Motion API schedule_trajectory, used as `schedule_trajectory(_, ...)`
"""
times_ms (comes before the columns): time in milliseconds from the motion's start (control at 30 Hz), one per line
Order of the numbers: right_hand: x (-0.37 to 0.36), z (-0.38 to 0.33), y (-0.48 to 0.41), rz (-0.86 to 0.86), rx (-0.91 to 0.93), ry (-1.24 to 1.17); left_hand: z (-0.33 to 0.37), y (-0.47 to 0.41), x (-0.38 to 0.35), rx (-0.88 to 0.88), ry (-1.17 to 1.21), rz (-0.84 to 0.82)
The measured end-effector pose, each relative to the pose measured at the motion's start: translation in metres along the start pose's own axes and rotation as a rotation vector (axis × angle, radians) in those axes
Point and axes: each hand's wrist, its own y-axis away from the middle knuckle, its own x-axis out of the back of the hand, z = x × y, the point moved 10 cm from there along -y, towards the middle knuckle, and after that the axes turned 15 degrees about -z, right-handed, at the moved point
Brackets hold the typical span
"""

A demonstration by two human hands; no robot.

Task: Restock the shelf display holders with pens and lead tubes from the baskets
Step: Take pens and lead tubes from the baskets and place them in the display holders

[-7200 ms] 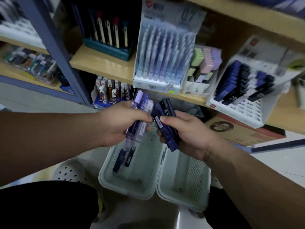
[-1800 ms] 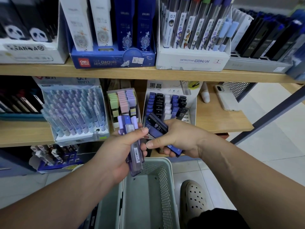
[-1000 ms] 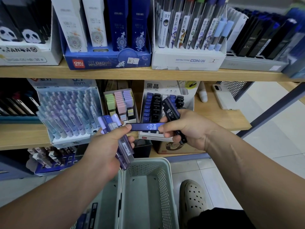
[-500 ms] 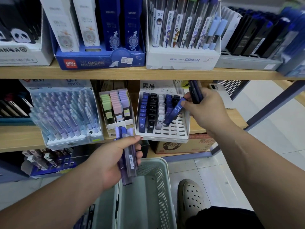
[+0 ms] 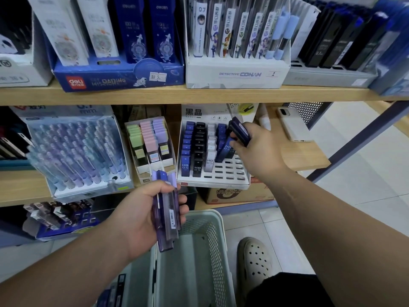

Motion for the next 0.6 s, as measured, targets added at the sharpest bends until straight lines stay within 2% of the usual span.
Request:
schedule_trajectory(367, -0.017, -0.005, -0.006, -0.092, 0.027, 0.079, 0.000, 0.004, -0.001, 0.006, 0.005, 0.002)
schedule_trajectory(500, -0.010, 0.005, -0.005, -0.053, -0.048, -0.156, 0.002, 0.006, -0.002, -0.005, 0.008, 0.003)
schedule_trajectory(600, -0.012, 0.007, -0.001, -0.117, -0.099, -0.302, 0.004, 0.007, -0.005, -0.013, 0.011, -0.012)
